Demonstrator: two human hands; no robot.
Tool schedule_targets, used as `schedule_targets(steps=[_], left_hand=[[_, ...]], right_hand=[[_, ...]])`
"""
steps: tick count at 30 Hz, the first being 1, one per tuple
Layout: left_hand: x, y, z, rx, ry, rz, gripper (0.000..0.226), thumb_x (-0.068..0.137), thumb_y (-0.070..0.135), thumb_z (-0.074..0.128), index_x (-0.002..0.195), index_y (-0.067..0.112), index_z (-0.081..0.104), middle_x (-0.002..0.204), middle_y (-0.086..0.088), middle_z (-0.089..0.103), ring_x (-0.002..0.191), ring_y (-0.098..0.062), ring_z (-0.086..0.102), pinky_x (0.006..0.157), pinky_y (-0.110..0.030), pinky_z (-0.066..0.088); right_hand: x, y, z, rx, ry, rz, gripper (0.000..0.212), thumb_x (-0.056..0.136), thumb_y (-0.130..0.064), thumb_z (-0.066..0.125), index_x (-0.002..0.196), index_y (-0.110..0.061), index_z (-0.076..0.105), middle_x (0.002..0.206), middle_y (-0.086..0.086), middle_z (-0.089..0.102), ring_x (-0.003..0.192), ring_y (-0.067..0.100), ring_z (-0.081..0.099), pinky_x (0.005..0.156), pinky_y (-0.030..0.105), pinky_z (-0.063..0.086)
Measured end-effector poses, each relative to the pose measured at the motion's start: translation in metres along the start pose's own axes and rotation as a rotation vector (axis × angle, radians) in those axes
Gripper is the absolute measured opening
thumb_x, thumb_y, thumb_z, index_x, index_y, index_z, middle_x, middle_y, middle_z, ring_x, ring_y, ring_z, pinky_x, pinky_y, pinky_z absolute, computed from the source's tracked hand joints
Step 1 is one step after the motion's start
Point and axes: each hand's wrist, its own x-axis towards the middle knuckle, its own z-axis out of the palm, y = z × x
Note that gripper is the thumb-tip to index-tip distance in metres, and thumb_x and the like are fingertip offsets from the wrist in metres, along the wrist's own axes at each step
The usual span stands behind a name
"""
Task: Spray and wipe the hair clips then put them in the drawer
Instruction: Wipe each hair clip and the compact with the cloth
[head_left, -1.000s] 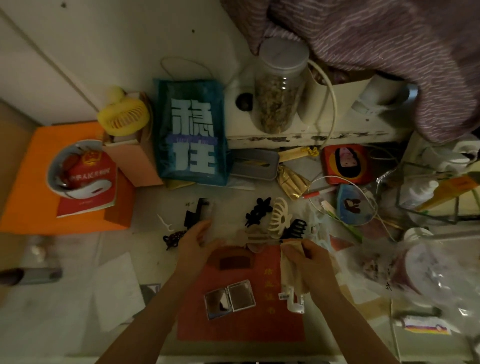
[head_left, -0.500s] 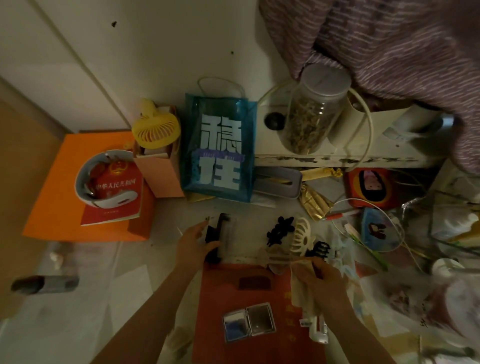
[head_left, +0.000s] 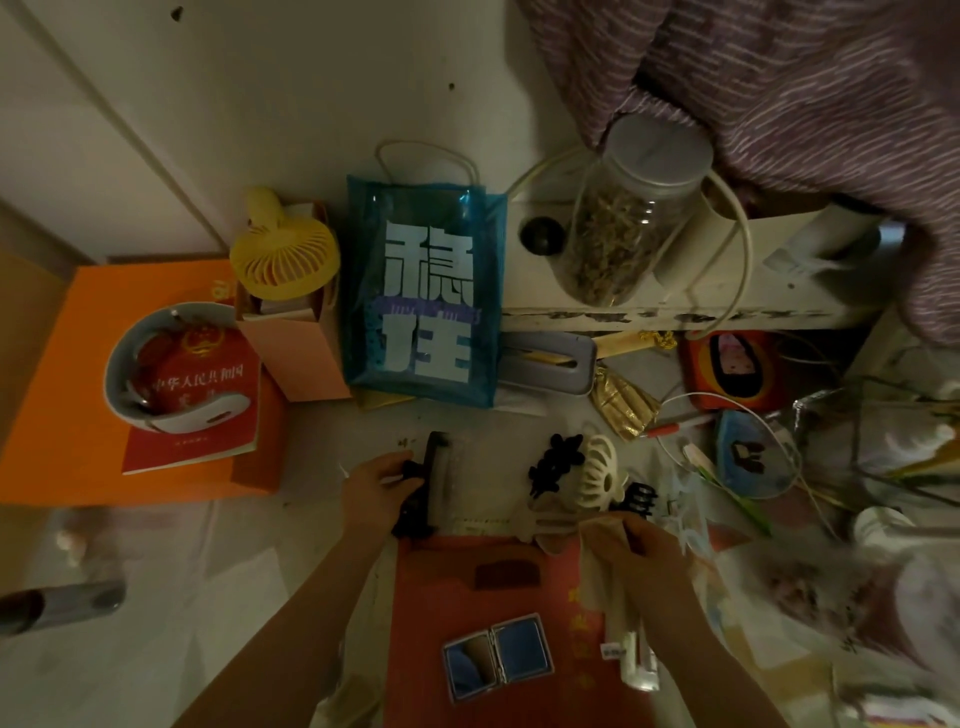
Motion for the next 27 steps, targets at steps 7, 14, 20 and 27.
schedule_targets(steps=[7,14,20,27], left_hand=[[-0.006,0.009,-0.006,-0.077,0.005,-0.025,0.035,0.083,0.000,0.069,0.117,0.003,0.065,0.117,-0.017,0.064,0.105,-0.030,0.062,0.094,-0.044,0.051],[-0.030,0.041,-0.024,-0.115,0.066,0.130,0.027,0.084,-0.004,0.066,0.109,0.003,0.068,0.105,-0.013,0.068,0.083,-0.009,0.065,0.068,-0.012,0.052],[-0.059,0.091,-0.036,-0.192,0.093,0.259,0.029,0.081,-0.003,0.069,0.094,0.023,0.072,0.092,0.007,0.072,0.089,-0.009,0.068,0.083,-0.028,0.054],[-0.097,0.172,-0.036,-0.308,0.057,0.398,0.032,0.081,0.003,0.071,0.094,0.032,0.070,0.087,0.021,0.071,0.091,0.001,0.066,0.079,-0.020,0.053]], right_hand=[[0.000,-0.004,0.000,-0.003,0.023,-0.010,0.013,0.089,-0.016,0.064,0.077,-0.015,0.070,0.060,-0.005,0.068,0.052,0.001,0.062,0.043,0.012,0.044],[-0.010,-0.024,-0.003,0.037,0.002,-0.043,0.016,0.091,-0.022,0.061,0.079,-0.017,0.070,0.070,0.004,0.070,0.055,0.008,0.065,0.045,0.017,0.048],[-0.024,-0.052,-0.006,0.144,-0.066,-0.138,0.014,0.091,-0.010,0.060,0.081,-0.016,0.067,0.062,-0.005,0.069,0.052,0.003,0.064,0.045,0.018,0.049],[-0.032,-0.104,-0.023,0.193,-0.009,-0.276,0.006,0.094,-0.015,0.057,0.090,-0.010,0.057,0.081,0.004,0.063,0.065,0.012,0.060,0.045,0.017,0.046]])
